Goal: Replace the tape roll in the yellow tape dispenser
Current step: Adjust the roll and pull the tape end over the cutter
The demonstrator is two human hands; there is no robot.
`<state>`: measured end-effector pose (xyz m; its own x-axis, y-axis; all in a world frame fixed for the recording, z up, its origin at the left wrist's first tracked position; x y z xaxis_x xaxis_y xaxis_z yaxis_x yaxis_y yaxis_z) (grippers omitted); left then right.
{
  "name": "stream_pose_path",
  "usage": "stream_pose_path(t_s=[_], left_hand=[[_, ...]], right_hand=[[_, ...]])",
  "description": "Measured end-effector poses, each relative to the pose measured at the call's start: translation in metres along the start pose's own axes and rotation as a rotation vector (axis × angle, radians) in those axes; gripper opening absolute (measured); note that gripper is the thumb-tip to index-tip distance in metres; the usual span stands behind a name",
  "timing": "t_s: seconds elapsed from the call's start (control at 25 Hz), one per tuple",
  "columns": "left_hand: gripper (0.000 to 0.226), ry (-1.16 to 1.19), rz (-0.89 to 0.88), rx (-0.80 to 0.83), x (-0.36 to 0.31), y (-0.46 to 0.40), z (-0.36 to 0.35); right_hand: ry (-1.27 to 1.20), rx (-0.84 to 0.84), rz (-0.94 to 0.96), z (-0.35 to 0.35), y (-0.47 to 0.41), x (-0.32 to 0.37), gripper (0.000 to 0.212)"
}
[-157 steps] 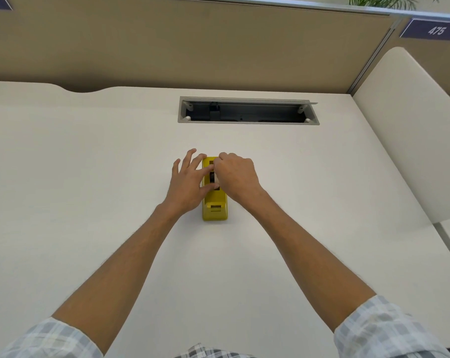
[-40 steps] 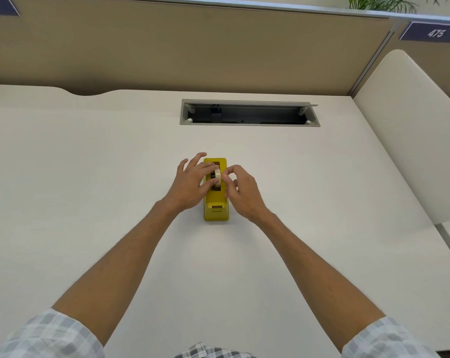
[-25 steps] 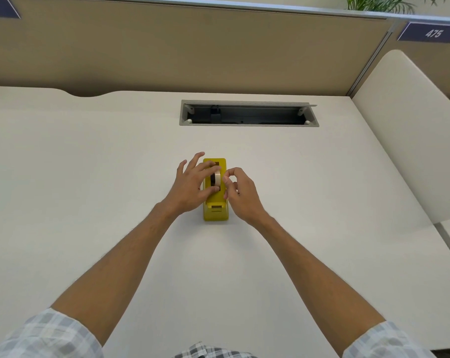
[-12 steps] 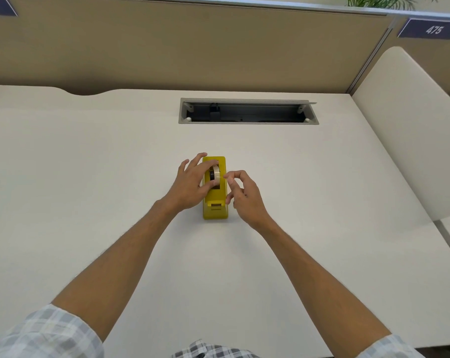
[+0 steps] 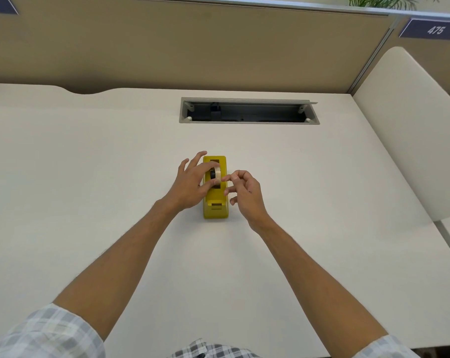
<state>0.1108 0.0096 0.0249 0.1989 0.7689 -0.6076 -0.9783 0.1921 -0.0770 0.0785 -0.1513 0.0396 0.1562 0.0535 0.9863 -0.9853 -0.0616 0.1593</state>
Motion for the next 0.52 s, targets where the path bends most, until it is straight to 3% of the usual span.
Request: stream_pose_path(t_s=[0.32, 0.44, 0.52], left_hand=[[0.043, -0.029, -0.027, 0.022, -0.001, 0.001, 0.002], [0.044, -0.030, -0.040, 0.021, -0.002, 0.002, 0.004], [0.043, -0.030, -0.053, 0.020, -0.003, 0.002, 0.004]], right_hand=[[-0.017, -0.128, -0.113, -0.007, -0.006, 0.000, 0.011], [0.199, -0.134, -0.054, -0.005, -0.009, 0.005, 0.026], [0.378, -0.145, 0.010, -0.008, -0.009, 0.008, 0.023]])
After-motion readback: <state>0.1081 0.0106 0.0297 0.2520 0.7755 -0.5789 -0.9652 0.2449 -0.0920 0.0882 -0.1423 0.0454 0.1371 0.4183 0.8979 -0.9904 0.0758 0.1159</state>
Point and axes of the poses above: each hand's wrist, its own y-axis away from the middle knuckle, its own z-axis out of the back of the hand, x = y × z, the point moved 2 cm from there along -y, towards the middle knuckle, and after that the axes turned 4 degrees about y, right-handed, at the moved point
